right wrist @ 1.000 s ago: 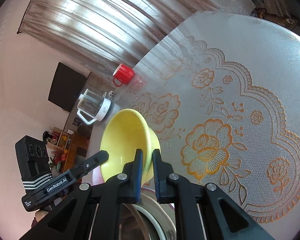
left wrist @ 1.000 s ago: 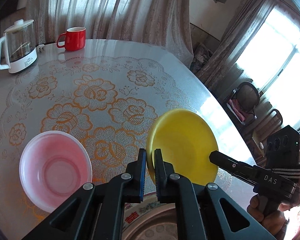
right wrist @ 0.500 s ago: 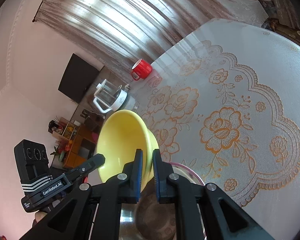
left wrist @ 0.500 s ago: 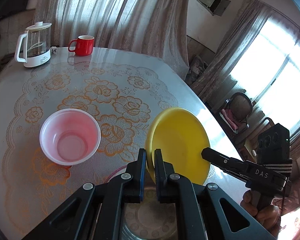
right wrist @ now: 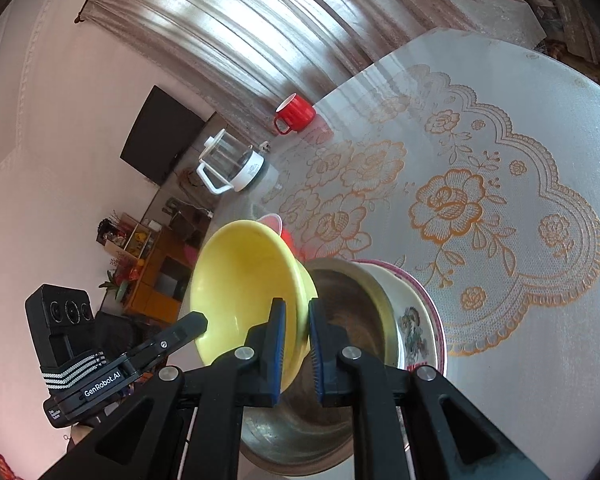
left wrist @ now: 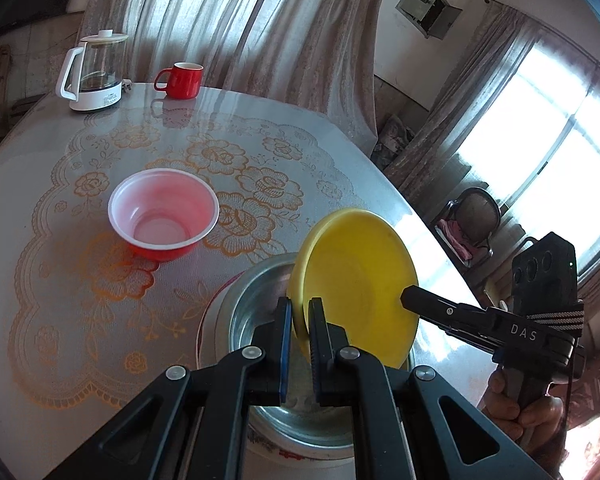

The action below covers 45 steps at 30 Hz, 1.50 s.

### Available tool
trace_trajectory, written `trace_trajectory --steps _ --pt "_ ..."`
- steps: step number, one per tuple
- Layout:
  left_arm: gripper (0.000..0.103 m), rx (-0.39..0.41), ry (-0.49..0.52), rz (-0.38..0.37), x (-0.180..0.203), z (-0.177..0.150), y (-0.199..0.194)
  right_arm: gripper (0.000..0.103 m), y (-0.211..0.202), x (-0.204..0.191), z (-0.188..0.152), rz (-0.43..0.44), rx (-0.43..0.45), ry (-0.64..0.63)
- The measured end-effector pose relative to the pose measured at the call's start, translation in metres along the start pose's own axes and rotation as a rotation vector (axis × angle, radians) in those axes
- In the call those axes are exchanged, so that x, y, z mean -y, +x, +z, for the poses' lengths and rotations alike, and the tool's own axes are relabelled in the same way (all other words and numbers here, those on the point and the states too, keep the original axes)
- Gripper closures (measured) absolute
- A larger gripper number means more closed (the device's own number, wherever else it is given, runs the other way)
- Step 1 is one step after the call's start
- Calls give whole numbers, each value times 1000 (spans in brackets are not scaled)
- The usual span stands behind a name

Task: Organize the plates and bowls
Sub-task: 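Lift the yellow bowl and carry it over the steel bowl, then lower the yellow bowl into the steel bowl and open the right gripper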

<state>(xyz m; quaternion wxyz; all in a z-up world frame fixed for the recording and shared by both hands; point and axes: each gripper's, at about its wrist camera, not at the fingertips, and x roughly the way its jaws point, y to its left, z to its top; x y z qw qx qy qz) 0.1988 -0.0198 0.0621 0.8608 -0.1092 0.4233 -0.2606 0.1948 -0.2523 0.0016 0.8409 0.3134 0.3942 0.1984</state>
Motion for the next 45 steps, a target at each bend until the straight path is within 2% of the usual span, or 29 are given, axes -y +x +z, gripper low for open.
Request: trace_trajectory --steps 13,19,22,34,45 --pt "95 -6 -38 -28 -7 -37 -12 91 -7 -3 -31 -15 -23 -19" --pt "95 9 -24 -23 -5 -46 -19 91 -15 -9 -39 0 -7 -66" --pt "95 3 -30 -19 -4 -49 -16 87 -15 -11 -44 -8 -12 -80" --pt "93 22 -25 13 -1 -62 -15 81 -14 -27 -55 -113 9 -212" --pt "92 13 -56 2 -6 -60 -11 72 -5 -30 -59 -135 -12 -240"
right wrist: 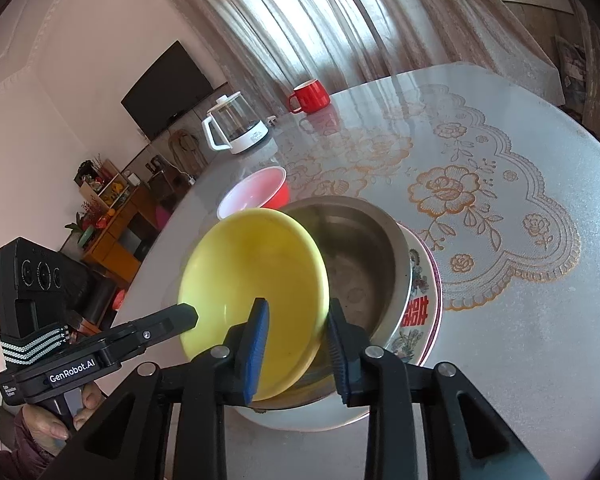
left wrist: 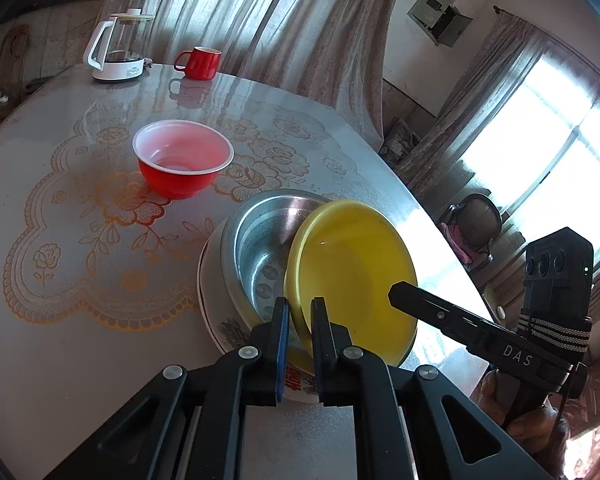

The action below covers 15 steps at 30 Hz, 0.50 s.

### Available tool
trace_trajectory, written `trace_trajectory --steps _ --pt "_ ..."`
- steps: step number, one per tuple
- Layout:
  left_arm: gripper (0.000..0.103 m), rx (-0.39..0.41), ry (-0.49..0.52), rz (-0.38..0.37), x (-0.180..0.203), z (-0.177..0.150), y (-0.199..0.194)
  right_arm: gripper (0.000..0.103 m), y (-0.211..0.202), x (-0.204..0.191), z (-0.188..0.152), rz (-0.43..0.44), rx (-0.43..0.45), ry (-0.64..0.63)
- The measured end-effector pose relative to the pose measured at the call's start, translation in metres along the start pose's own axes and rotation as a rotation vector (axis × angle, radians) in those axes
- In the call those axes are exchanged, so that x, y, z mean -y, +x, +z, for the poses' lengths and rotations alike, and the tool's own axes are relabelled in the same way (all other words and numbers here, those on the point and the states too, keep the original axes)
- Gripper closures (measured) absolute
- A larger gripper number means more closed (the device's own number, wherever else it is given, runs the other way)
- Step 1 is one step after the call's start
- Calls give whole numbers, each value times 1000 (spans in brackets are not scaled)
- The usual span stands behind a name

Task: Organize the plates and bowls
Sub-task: 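Lower the yellow bowl into the steel bowl and open the right gripper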

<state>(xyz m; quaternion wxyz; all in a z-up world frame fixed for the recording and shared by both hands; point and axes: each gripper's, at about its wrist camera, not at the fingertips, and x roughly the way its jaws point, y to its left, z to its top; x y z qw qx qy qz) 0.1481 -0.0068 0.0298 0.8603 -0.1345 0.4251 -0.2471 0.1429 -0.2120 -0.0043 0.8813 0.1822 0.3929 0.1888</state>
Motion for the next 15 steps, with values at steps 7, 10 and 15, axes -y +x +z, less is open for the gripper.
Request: trace_trajectory --steps 7,10,15 --pt "92 -3 -6 17 -2 -1 4 70 -1 1 0 0 -3 12" --pt "91 0 -7 18 -2 -3 3 69 -2 1 -1 -5 0 10" --pt "88 4 -6 18 0 -4 1 69 -6 0 -3 -33 9 -5"
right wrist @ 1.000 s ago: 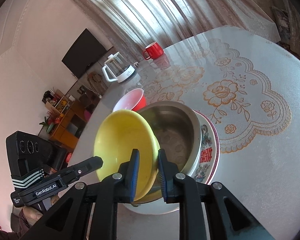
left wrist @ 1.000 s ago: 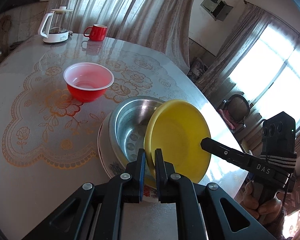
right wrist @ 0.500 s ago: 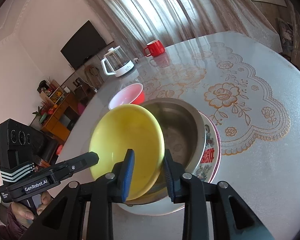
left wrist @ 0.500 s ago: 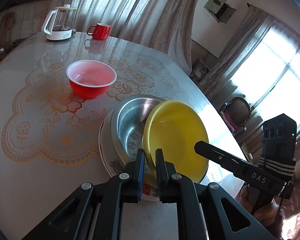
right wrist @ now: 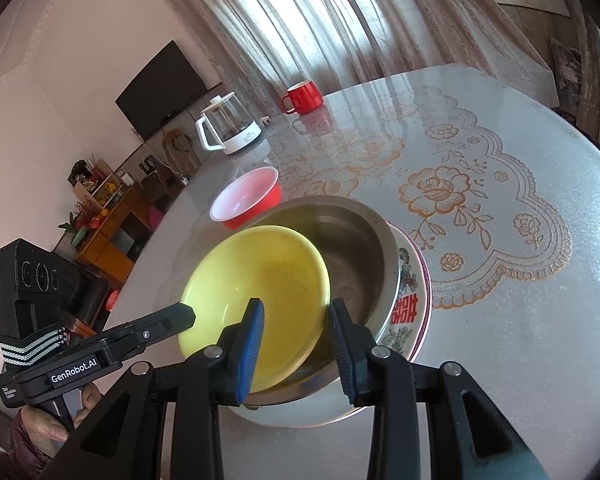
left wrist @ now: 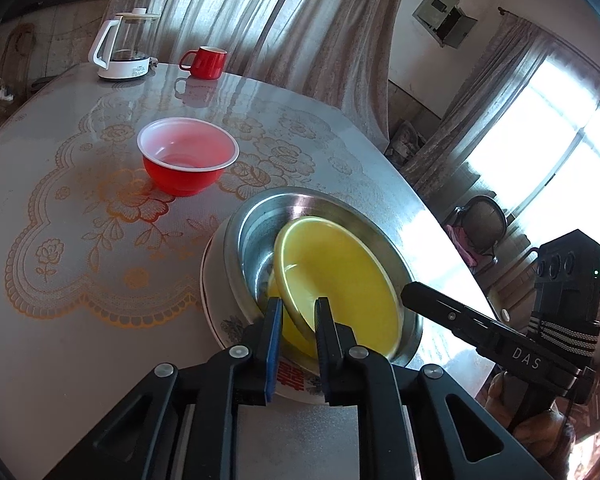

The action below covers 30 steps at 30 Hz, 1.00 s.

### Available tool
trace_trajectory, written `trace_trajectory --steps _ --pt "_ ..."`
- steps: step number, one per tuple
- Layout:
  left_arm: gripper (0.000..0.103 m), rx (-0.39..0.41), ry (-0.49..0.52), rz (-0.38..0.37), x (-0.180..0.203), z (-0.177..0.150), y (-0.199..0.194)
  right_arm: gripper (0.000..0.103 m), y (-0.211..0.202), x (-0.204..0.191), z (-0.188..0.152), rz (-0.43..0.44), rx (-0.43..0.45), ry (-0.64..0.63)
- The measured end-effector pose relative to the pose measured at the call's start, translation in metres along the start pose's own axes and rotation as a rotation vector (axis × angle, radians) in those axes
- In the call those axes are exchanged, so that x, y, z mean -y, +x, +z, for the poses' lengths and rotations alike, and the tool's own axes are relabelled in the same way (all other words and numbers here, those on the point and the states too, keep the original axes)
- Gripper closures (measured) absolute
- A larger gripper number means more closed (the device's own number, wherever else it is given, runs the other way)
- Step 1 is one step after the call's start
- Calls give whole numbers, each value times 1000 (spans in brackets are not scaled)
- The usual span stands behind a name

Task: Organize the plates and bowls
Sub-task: 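Lower the yellow bowl into the steel bowl and open the right gripper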

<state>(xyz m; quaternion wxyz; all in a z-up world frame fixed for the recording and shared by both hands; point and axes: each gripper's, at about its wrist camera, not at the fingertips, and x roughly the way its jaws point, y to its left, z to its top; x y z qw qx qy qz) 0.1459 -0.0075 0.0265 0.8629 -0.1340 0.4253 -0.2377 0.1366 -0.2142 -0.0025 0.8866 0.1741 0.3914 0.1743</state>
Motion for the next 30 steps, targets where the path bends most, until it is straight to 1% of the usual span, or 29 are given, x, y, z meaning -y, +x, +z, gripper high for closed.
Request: trace_trajectory --steps 11,17,20,24,27,30 --pt "88 30 23 33 7 -8 -9 69 3 -15 -7 0 -14 -62" --pt "88 56 27 104 4 -13 -17 69 6 -17 -12 -3 -26 -53" --pt "86 77 45 170 5 -19 -23 69 6 -23 -14 11 -25 -64" --pt "78 110 67 239 6 -23 -31 69 5 -30 -16 32 -22 -74" --pt "72 129 78 276 6 -27 -35 69 5 -32 -17 44 -25 -72" --pt "70 136 83 297 5 -31 -37 69 3 -34 -18 58 -24 -73"
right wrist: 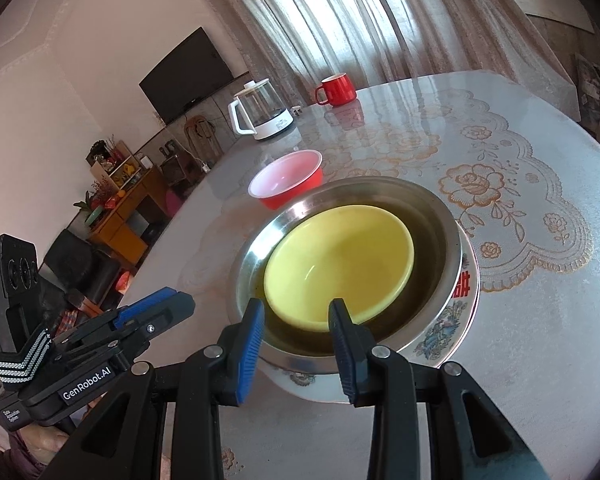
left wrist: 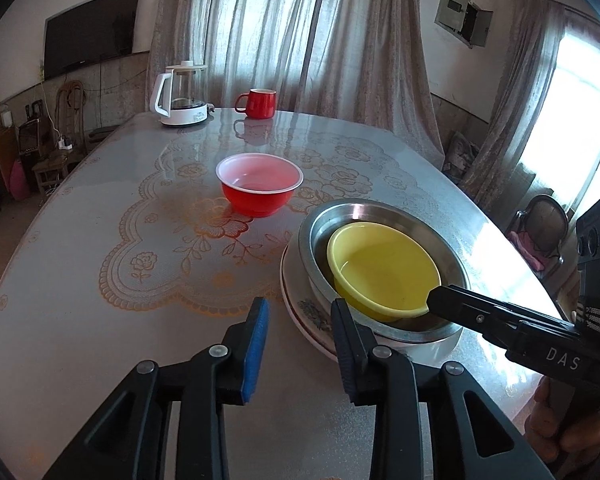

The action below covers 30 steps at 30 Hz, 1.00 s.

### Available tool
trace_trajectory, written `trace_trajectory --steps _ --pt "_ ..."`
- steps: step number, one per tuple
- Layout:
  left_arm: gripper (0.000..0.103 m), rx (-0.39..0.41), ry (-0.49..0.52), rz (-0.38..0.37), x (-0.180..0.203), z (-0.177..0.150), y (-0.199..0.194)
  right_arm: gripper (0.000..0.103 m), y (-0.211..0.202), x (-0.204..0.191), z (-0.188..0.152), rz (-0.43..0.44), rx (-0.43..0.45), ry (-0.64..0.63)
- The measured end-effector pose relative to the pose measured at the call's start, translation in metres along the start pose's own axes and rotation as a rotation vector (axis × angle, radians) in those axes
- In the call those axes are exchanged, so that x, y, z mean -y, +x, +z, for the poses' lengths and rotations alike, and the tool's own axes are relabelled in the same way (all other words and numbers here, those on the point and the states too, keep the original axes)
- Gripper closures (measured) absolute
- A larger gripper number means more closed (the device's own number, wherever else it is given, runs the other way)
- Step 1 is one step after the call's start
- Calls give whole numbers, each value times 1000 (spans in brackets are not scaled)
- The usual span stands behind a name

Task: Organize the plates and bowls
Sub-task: 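Move the right gripper over to the red bowl with pink interior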

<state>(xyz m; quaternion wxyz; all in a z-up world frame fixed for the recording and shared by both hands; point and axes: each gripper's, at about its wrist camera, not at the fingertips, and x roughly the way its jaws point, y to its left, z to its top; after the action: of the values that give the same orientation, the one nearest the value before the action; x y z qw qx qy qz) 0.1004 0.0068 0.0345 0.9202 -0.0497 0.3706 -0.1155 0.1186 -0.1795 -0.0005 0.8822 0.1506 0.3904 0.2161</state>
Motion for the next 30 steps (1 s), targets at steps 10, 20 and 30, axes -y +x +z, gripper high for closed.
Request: trace_trajectory --steps 10,20,30 --pt "67 -14 16 0 4 -2 4 69 -5 -1 5 6 12 -1" --pt "60 -46 -11 10 -12 -2 22 69 10 6 16 37 -31 66" --pt "46 -78 -68 12 -43 7 38 74 34 8 46 130 -80 141"
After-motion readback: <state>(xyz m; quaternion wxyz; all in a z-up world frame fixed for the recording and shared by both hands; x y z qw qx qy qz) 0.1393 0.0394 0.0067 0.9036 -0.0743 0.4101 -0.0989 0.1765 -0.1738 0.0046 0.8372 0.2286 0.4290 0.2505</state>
